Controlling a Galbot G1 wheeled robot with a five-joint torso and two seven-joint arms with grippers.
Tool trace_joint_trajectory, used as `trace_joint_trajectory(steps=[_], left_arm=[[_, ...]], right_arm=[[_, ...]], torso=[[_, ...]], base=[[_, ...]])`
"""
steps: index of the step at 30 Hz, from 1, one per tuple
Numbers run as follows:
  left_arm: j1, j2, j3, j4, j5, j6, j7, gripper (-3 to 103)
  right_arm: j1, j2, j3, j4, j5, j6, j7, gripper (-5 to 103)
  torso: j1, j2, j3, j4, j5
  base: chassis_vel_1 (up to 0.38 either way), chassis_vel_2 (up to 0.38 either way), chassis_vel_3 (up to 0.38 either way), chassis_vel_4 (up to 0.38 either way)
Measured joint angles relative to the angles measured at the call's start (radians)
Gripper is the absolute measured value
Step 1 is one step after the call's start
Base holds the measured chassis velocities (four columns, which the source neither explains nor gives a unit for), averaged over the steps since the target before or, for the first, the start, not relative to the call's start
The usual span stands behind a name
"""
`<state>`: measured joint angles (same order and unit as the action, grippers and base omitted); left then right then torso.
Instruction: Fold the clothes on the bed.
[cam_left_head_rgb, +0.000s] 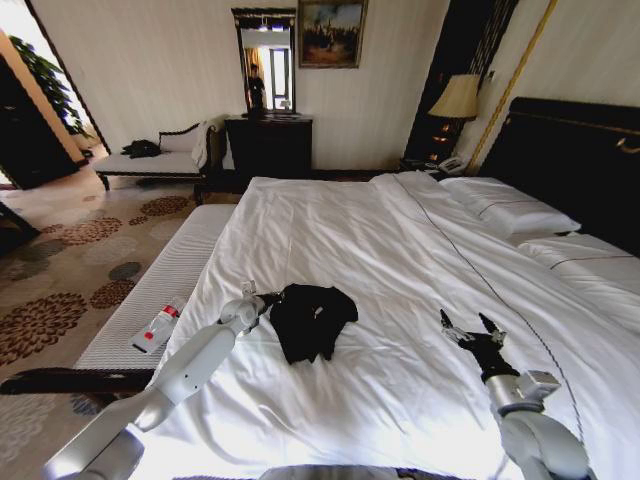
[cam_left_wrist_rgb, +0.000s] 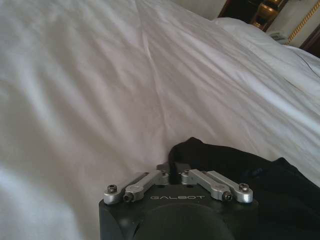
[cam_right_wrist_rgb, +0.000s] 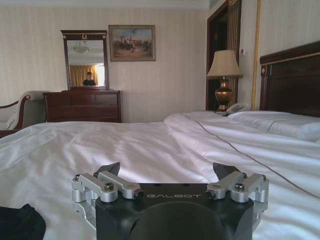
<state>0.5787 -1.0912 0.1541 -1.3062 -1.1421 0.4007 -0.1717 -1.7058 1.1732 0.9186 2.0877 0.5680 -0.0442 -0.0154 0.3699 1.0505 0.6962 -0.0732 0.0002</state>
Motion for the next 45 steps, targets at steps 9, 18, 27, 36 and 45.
trace_joint_trajectory(steps=[9, 18, 27, 36, 45], left_arm=[[0.026, 0.008, -0.024, -0.007, 0.001, -0.002, 0.002, 0], [0.034, 0.033, -0.039, -0.032, -0.007, -0.006, 0.0, 0], [0.026, 0.027, -0.016, -0.035, -0.007, -0.006, -0.017, 0], [0.031, 0.027, 0.012, -0.049, -0.005, -0.007, -0.034, 0], [0.04, 0.031, 0.014, -0.063, -0.006, -0.007, -0.038, 0]], right_arm=[[0.021, -0.053, -0.013, -0.006, 0.066, -0.038, 0.03, 100], [0.087, -0.162, -0.027, 0.037, 0.417, -0.214, 0.081, 100], [0.385, -0.364, -0.273, -0.157, 0.764, -0.471, 0.05, 100], [0.765, -0.374, -0.664, -0.497, 0.679, -0.383, -0.065, 100], [0.902, -0.3, -0.819, -0.652, 0.677, -0.383, -0.094, 100]], torso=[[0.0, 0.0, 0.0, -0.0001, -0.0002], [0.0, 0.0, 0.0, 0.0, -0.0002], [0.0, 0.0, 0.0, -0.0001, 0.0002], [0.0, 0.0, 0.0, 0.0001, -0.0001], [0.0, 0.0, 0.0, 0.0001, -0.0002]], base=[[0.0, 0.0, 0.0, 0.0], [0.0, 0.0, 0.0, 0.0], [0.0, 0.0, 0.0, 0.0], [0.0, 0.0, 0.0, 0.0], [0.0, 0.0, 0.0, 0.0]])
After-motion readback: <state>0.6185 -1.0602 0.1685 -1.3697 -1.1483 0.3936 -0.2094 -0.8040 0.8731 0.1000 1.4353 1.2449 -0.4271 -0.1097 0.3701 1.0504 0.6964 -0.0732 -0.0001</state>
